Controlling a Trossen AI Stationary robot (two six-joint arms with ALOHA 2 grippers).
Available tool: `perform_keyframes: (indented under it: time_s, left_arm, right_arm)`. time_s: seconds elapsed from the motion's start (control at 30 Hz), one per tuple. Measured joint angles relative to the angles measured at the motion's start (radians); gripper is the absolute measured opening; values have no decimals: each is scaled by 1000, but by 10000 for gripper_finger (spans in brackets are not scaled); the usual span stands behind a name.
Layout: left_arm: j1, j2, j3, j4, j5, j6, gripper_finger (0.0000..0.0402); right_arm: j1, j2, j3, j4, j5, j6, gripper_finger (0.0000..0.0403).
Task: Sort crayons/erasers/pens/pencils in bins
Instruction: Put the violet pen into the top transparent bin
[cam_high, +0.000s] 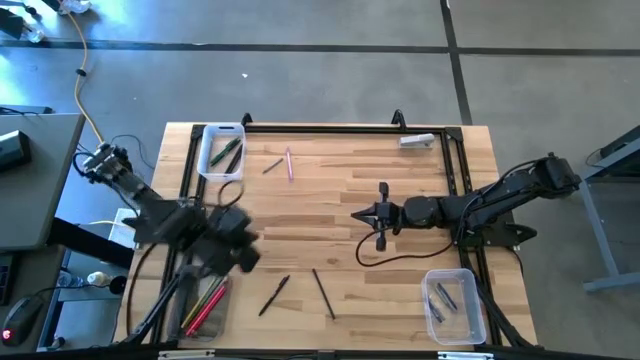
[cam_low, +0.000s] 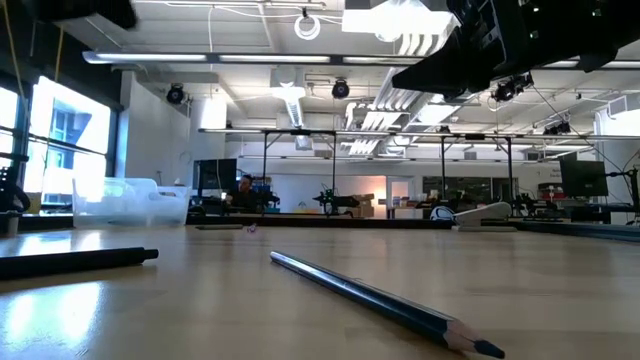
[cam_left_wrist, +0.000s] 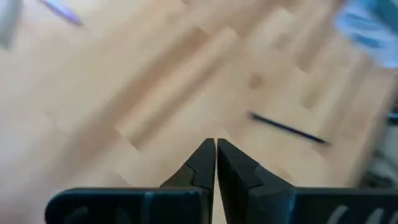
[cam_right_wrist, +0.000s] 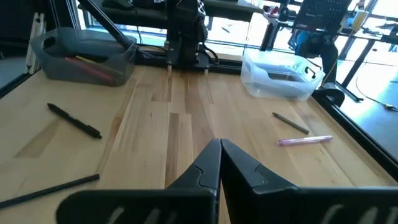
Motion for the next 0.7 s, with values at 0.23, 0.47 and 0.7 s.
perform_keyframes:
  time_s: [0.23, 0.47, 0.7]
  left_arm:
    - [380, 88, -1, 231, 32, 433, 0]
    - [684, 267, -2, 425, 176, 682, 0]
    - [917, 414, -3, 442, 274, 726, 0]
  right_arm:
    - [0, 0, 0, -9, 0, -1, 0]
    - [0, 0, 0, -25, 0, 1, 0]
    - [19, 0, 0, -43, 0, 0, 0]
